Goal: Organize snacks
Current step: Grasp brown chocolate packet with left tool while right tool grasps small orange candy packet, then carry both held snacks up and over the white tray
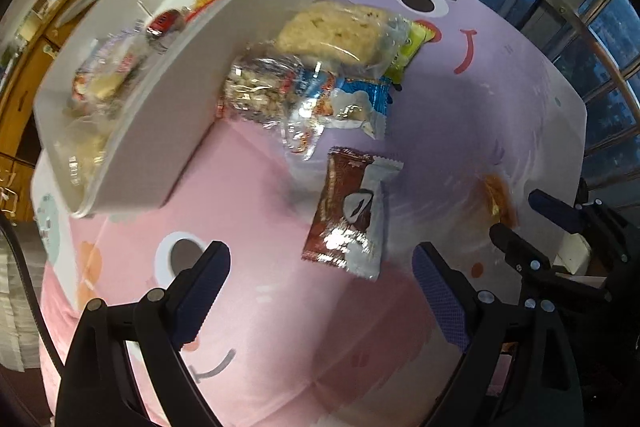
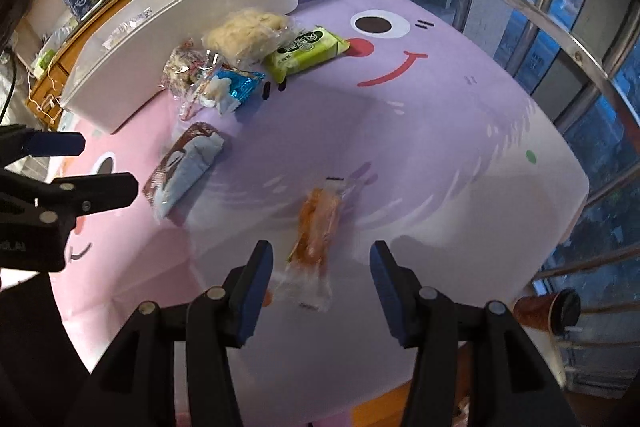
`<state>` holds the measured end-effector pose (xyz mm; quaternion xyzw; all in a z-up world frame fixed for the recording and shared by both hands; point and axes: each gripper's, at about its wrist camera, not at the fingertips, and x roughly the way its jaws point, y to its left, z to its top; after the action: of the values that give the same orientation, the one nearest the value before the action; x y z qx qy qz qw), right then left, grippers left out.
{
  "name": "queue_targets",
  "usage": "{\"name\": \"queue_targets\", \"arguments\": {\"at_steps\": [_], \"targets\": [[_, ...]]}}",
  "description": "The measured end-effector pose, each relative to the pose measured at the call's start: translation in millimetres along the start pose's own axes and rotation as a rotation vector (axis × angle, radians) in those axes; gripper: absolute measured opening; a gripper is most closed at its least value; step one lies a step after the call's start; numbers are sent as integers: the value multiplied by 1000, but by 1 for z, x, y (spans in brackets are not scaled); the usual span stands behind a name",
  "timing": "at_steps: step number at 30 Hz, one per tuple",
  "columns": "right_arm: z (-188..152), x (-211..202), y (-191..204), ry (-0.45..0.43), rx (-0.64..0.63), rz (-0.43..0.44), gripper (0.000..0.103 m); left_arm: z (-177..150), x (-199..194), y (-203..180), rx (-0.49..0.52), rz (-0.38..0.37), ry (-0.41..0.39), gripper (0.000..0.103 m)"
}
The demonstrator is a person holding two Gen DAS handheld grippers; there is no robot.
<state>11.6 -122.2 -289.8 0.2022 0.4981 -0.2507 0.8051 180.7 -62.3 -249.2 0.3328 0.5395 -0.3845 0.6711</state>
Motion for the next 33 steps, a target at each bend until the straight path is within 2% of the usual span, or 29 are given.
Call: {"name": "queue_targets", "arguments": {"at_steps": [5,11,13,16,21,24,29,33], "targets": [[4,9,-4,4,-43,4,51,12,21,-3,-5,-15,15,92],[11,15,-7,27,-102,52,51,28,38,-9,7,-25,44,90],[15,16,-8,33,-123,65,48,31,41,-8,0,-38,50,86],[20,17,-7,41,-161,68,43,38,49,-8,-11,-60,58,73],[28,21,-5,55,-222,66,27,45,57,0,-40,-81,74,51],[33,23,-6,65,-236,80,23,46,59,5,-47,-88,76,43],[39,27,-3,81,-259,92,22,41,58,7,-67,-99,70,36],[44,30,-3,90,-251,96,22,30,49,18,-78,-100,59,35]]}}
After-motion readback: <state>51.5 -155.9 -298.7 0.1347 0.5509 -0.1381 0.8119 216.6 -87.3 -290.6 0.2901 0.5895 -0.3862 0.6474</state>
